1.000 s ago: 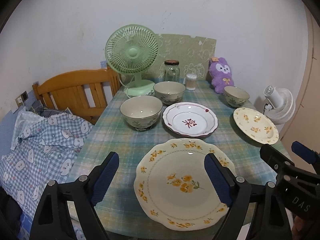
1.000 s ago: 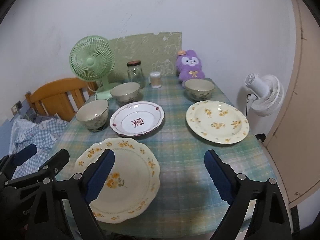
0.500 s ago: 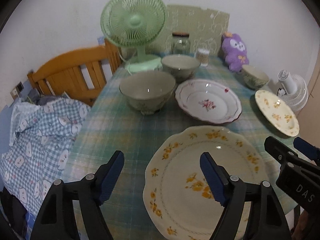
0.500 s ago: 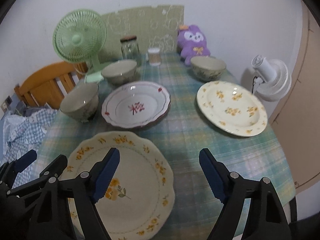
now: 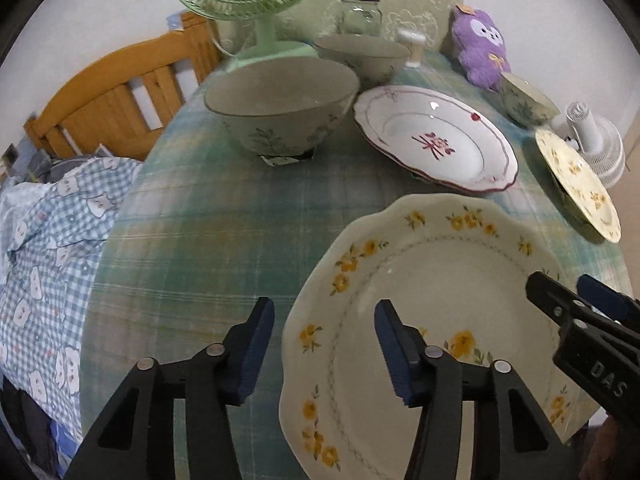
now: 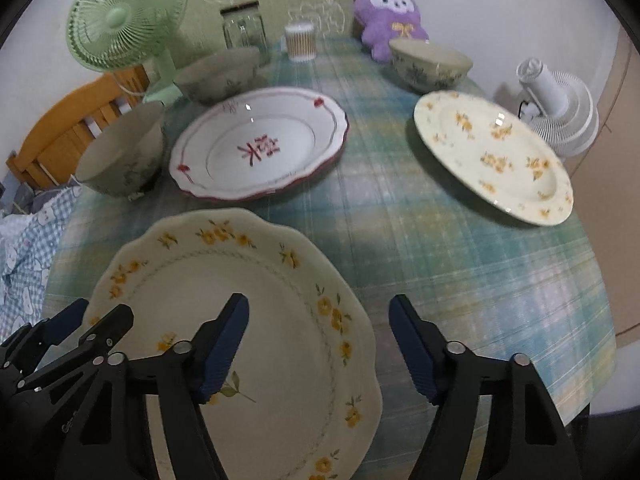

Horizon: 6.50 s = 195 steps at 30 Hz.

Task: Organize plates and bowls
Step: 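Grasp the yellow-flowered plate rim with the right gripper and lift, then carry the held plate over the other yellow-flowered plate, then lower the held plate onto the other yellow-flowered plate, stacking them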

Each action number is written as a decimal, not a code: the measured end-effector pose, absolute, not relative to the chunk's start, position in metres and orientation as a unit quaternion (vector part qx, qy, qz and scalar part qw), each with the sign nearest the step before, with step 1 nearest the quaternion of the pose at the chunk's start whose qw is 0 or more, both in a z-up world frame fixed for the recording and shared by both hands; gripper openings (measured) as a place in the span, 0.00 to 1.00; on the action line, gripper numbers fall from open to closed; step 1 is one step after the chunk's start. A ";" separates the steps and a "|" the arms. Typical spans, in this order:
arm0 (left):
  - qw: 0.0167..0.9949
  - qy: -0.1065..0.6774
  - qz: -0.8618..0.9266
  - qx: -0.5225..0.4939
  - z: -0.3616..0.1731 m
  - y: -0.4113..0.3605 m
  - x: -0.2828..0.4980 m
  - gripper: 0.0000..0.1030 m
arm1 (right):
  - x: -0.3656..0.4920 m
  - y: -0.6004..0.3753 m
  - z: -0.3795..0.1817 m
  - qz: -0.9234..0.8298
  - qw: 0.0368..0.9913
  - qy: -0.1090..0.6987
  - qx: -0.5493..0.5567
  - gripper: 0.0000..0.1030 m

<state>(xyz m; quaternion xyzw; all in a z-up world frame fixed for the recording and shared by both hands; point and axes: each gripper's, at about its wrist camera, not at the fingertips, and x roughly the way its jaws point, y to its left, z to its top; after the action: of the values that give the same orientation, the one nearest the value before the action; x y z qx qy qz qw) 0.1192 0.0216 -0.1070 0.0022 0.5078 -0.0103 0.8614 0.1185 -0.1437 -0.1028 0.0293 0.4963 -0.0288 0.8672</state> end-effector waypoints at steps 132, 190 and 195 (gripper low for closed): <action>0.856 0.516 0.018 0.019 -0.121 -0.274 0.265 0.51 | 0.286 -0.438 -0.106 -0.003 0.861 0.508 0.037 0.75; 0.877 0.481 -0.003 -0.001 -0.053 -0.188 0.171 0.49 | 0.183 -0.352 -0.059 0.002 0.865 0.500 0.051 0.56; 0.873 0.489 -0.001 -0.002 -0.061 -0.168 0.153 0.49 | 0.166 -0.334 -0.066 0.005 0.859 0.509 0.053 0.56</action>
<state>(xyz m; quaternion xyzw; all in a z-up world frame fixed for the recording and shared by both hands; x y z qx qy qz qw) 0.1533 -0.1684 -0.0612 -0.0025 0.4885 -0.0014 0.8725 0.1663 -0.3344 -0.0656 0.0530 0.5085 0.0046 0.8594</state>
